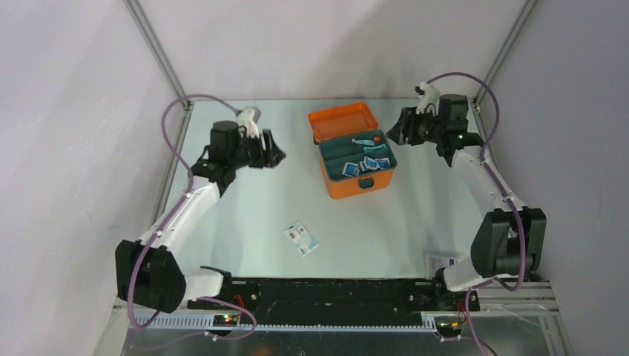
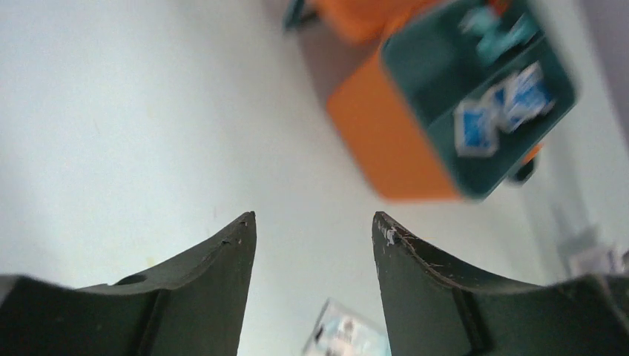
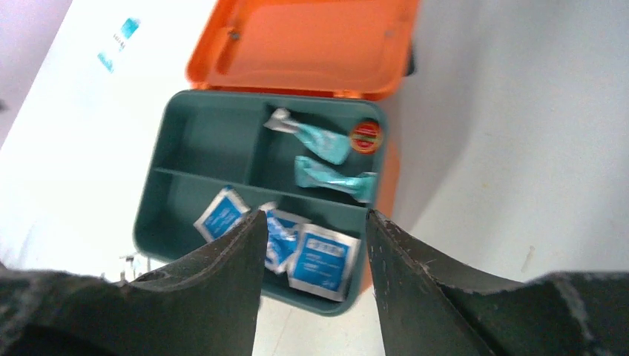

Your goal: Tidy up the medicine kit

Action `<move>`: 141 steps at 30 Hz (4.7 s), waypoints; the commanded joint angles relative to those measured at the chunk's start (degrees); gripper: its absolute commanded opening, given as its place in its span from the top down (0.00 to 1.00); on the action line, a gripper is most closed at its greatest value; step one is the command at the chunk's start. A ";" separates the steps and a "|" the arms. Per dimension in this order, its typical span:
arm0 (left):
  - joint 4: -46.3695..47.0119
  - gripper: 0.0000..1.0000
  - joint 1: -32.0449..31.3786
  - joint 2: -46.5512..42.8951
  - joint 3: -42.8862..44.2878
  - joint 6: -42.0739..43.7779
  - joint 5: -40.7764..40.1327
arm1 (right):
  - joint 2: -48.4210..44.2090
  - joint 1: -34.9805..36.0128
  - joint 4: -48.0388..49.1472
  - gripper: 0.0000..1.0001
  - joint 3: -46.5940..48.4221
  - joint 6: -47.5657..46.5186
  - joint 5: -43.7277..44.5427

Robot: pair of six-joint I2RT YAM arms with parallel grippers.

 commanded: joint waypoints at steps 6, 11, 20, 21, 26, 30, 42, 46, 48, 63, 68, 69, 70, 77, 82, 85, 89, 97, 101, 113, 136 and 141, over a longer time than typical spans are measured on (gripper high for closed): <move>-9.86 0.38 2.72 4.27 -13.24 -1.43 2.74 | -4.05 30.51 -6.61 0.42 -1.72 -19.88 5.46; -10.93 0.39 6.97 8.37 -8.17 1.45 5.62 | 2.51 44.68 -6.18 0.35 -1.73 -18.85 8.17; -10.91 0.39 18.05 2.96 -9.07 -1.28 5.82 | 15.81 57.97 -0.57 0.24 -0.12 -20.01 23.69; -10.93 0.39 19.42 2.29 -9.17 -1.54 6.27 | 17.70 58.29 -0.57 0.25 0.44 -19.65 24.94; -10.90 0.39 21.03 -1.14 -9.44 -1.04 7.30 | 24.03 58.99 -3.37 0.25 6.07 -15.96 29.21; -10.95 0.39 21.06 -4.01 -9.69 -1.60 8.13 | 27.95 59.88 -4.54 0.26 8.12 -14.59 29.16; -10.48 0.39 21.05 -4.18 -10.57 -1.92 8.16 | 31.94 60.42 -8.89 0.74 10.98 -14.37 26.21; -9.88 0.38 21.00 -1.54 -10.61 -1.96 9.28 | 28.41 59.57 -8.86 0.95 10.20 -15.25 24.78; -9.27 0.38 20.97 0.12 -10.38 -2.17 10.70 | 26.32 58.92 -8.77 1.00 9.75 -15.63 23.47; -7.17 0.37 16.17 6.15 -10.36 -1.46 16.13 | 15.17 55.22 -9.13 0.67 8.29 -21.49 18.05; -7.16 0.37 16.96 5.87 -10.16 -2.60 12.16 | 17.67 56.46 -8.17 0.38 4.54 -28.65 15.83; -7.12 0.37 17.70 5.85 -10.17 -2.99 12.08 | 18.45 56.39 -7.75 0.33 4.49 -29.34 15.61; -7.12 0.38 18.35 5.81 -10.13 -3.15 12.30 | 18.83 56.19 -7.50 0.29 4.38 -29.45 15.64; -7.16 0.37 20.32 4.76 -10.92 -3.58 13.23 | 24.79 54.29 -7.31 0.12 5.51 -31.07 13.73; -7.17 0.38 20.43 4.15 -11.14 -3.62 13.59 | 29.11 54.23 -8.04 0.12 7.11 -31.58 15.03; -7.12 0.38 20.39 3.93 -11.15 -3.67 13.77 | 31.05 54.29 -9.56 0.14 8.98 -31.49 16.45; -6.90 0.37 20.43 3.75 -11.46 -3.83 14.02 | 33.83 54.26 -11.76 0.26 11.01 -31.49 17.40; -6.00 0.37 20.29 6.50 -12.89 -5.04 15.63 | 31.79 53.92 -14.05 0.55 11.75 -30.71 16.27; -5.14 0.36 19.37 10.24 -13.07 -5.57 17.22 | 29.60 53.68 -13.44 0.56 11.89 -30.17 16.97; -2.60 0.39 8.39 17.56 -11.28 -4.30 26.22 | 23.93 51.21 -11.75 0.55 11.20 -25.85 13.01; 10.88 0.52 7.18 23.04 -14.21 -18.39 44.43 | 20.14 48.12 -8.63 0.55 9.64 -22.42 10.72; 10.78 0.62 6.17 23.56 -13.73 -18.90 45.47 | 19.66 47.73 -8.22 0.55 9.70 -21.98 11.18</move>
